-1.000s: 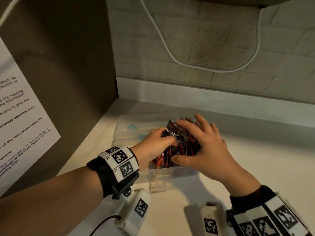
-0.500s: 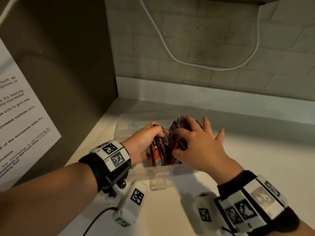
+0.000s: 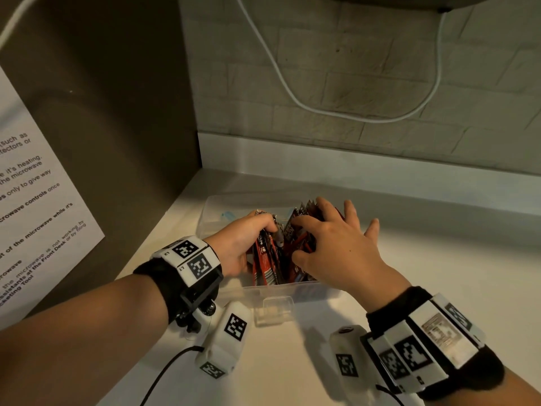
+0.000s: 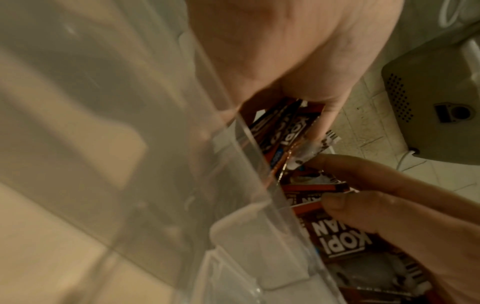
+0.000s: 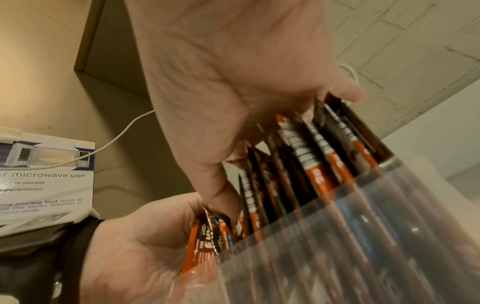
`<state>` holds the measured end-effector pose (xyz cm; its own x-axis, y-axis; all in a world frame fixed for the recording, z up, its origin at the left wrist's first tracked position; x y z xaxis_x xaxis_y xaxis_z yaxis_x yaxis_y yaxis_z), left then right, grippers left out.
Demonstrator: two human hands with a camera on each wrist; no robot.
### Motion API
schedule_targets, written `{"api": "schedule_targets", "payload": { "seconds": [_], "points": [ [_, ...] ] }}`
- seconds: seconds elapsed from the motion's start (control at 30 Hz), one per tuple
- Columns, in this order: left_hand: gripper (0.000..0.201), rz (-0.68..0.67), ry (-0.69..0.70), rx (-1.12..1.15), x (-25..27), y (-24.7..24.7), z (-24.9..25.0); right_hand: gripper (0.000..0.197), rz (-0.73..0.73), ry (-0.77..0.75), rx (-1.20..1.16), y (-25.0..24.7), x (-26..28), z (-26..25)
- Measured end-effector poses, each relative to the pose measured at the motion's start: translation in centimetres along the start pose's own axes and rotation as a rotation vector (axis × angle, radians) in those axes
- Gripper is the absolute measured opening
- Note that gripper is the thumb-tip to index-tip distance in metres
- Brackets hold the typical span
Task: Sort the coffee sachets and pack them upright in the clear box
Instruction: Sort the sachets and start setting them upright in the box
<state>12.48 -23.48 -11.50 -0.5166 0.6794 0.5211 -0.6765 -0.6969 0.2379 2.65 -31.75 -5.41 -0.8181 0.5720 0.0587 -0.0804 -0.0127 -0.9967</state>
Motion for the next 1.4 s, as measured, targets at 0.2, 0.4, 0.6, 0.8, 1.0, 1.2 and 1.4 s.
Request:
{"api": "schedule_targets", "payload": {
  "seconds": [0.2,0.4,0.6,0.8,1.0,1.2,1.4],
  "points": [
    [0.039,0.052,0.01,0.011,0.2,-1.4,0.8,0.058,0.086,0.0,-0.093,-1.3,0.3,0.5],
    [0.025,0.093,0.05,0.166,1.4,-4.1,2.6,0.049,0.526,-0.056,-0.497,-7.2,2.6,0.9],
    [0.014,-0.015,0.115,0.429,3.6,-3.7,4.1,0.074,0.21,-0.256,-0.624,-5.7,2.4,-5.4],
    [0.03,0.009,0.166,0.531,4.3,-2.9,3.6,0.054,0.142,-0.339,-0.589,-3.2,1.8,-8.6],
    [0.04,0.062,0.175,0.202,5.2,-1.5,2.4,0.041,0.196,-0.312,-0.54,-2.9,1.6,-8.5],
    [0.047,0.159,0.445,0.655,4.8,-2.4,4.6,0.039,0.205,-0.354,-0.647,-2.7,1.0,-8.8],
    [0.05,0.114,0.649,0.625,4.8,-3.5,6.2,0.04,0.096,-0.314,-1.08,-2.4,0.1,-7.3]
  ]
}}
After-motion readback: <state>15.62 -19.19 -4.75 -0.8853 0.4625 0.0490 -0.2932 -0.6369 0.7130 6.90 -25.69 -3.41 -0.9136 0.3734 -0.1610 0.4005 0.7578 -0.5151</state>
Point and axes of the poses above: each hand's wrist, its own x-axis away from the middle knuckle, its own y-axis out of the palm, z = x × y, the point moved 9 cm from there along -x, towards the middle knuckle, and after that the axes turned 12 degrees about x, right-handed, at the moved point
